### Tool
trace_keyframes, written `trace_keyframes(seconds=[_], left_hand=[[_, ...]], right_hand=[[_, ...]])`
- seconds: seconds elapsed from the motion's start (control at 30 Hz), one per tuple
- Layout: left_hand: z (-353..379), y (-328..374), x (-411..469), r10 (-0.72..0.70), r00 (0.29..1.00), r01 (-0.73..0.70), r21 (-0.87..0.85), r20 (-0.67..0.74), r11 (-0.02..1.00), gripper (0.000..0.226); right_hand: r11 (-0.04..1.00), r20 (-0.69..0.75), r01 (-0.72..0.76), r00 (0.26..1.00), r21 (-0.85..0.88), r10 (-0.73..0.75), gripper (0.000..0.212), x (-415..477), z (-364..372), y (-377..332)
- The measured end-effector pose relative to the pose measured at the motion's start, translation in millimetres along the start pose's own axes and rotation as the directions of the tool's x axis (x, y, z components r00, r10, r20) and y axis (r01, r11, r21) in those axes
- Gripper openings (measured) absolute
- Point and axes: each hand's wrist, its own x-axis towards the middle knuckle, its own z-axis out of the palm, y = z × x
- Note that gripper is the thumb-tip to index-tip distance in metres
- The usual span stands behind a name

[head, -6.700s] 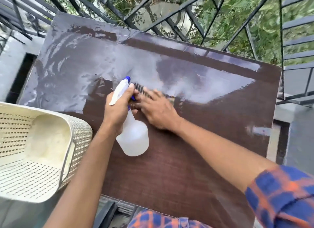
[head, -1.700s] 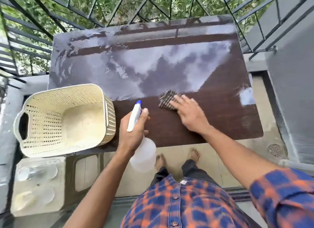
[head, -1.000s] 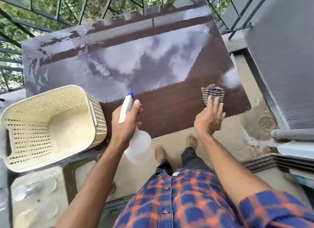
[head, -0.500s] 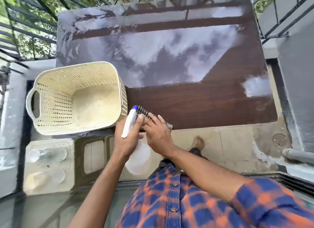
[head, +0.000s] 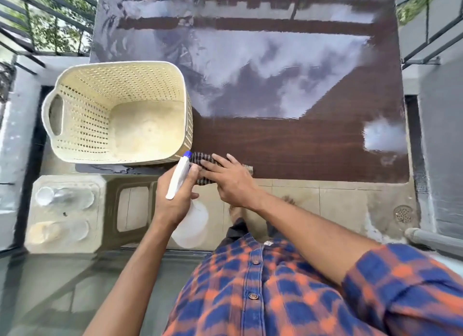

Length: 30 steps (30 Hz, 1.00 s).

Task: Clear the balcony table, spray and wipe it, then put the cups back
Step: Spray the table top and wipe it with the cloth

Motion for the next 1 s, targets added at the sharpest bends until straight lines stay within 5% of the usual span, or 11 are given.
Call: trace_keyframes(seconds=[0.13, 0.27, 0.43, 0.53, 0.67, 1.0], left_hand=[[11.4, 0.7, -4.6, -0.019, 0.998, 0.02, -0.02, 0.056, 1.0, 0.015], [35.1, 0.2, 0.0, -0.034, 0.994, 0.034, -0.001, 0.101, 0.999, 0.03], [73.6, 10.8, 10.0, -0.046, 0.985, 0.046, 0.008, 0.166, 0.999, 0.032], [100.4, 21.4, 16.0, -0.037, 0.977, 0.035, 0.013, 0.208, 0.999, 0.035], [136.0, 38.6, 21.3, -0.017, 0.965, 0.014, 0.013, 0.263, 1.0, 0.035], [201.3, 80.2, 35.3, -0.024, 0.95, 0.03, -0.015, 0.31, 0.999, 0.028]], right_hand=[[0.998, 0.08, 0.052, 0.996, -0.032, -0.05, 0.072, 1.6, -8.1, 2.5], [0.992, 0.039, 0.102, 0.994, -0.076, -0.099, 0.071, -37.0, -13.2, 31.8], [0.983, -0.115, -0.18, 0.978, -0.04, 0.174, 0.065, -144.5, -26.9, 106.8], [0.871, -0.187, -0.488, 0.851, 0.06, 0.49, 0.064, -226.3, -45.1, 157.1], [0.594, -0.225, -0.76, 0.55, 0.264, 0.804, 0.066, -295.4, -60.3, 212.9], [0.457, -0.243, -0.834, 0.395, 0.309, 0.886, 0.06, -273.1, -62.4, 217.8]])
